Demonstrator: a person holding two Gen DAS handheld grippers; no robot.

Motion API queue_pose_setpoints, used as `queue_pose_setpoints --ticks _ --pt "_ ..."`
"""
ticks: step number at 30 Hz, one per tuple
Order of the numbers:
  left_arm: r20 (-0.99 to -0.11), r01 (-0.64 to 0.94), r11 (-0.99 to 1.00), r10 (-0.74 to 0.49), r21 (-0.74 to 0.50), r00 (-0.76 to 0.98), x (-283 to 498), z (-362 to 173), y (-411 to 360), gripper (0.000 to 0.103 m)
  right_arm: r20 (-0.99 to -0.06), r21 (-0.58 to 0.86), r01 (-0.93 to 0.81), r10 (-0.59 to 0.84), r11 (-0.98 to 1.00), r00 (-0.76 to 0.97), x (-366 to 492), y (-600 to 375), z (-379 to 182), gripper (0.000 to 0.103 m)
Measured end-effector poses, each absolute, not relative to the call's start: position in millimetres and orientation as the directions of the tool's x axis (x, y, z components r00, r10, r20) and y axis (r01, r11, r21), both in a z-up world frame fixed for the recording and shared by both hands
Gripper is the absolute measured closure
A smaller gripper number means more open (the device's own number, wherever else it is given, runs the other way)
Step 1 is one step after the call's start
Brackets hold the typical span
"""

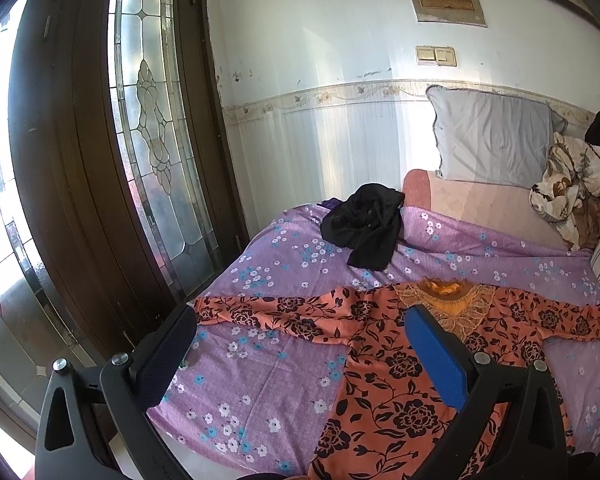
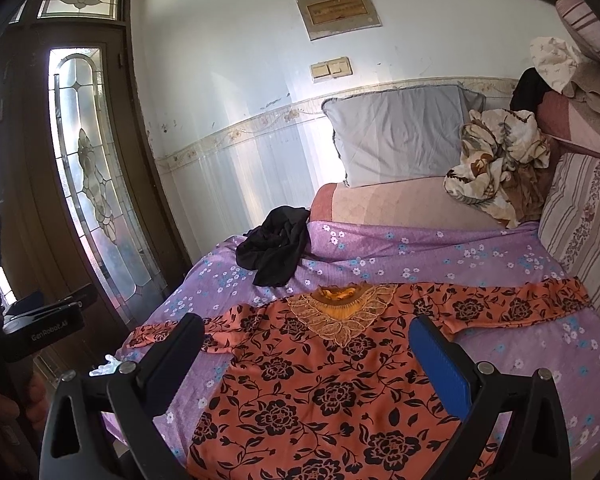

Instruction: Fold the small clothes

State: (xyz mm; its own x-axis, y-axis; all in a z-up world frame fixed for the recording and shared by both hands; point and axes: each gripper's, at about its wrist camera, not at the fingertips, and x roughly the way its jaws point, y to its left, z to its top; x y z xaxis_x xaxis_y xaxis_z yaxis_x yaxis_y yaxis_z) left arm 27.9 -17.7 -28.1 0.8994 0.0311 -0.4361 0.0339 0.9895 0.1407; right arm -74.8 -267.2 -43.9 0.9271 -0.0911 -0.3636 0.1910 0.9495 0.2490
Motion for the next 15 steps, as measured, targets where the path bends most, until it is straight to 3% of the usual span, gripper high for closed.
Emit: queue_pose_setpoints --ticks 15 --pt "-0.457 0.041 0.987 0.035 0.156 0.889 38.1 -36.3 -25.0 0.0 -0.394 0.267 0.201 -0.083 0.943 0.915 -62.7 -276.6 -53.0 0.0"
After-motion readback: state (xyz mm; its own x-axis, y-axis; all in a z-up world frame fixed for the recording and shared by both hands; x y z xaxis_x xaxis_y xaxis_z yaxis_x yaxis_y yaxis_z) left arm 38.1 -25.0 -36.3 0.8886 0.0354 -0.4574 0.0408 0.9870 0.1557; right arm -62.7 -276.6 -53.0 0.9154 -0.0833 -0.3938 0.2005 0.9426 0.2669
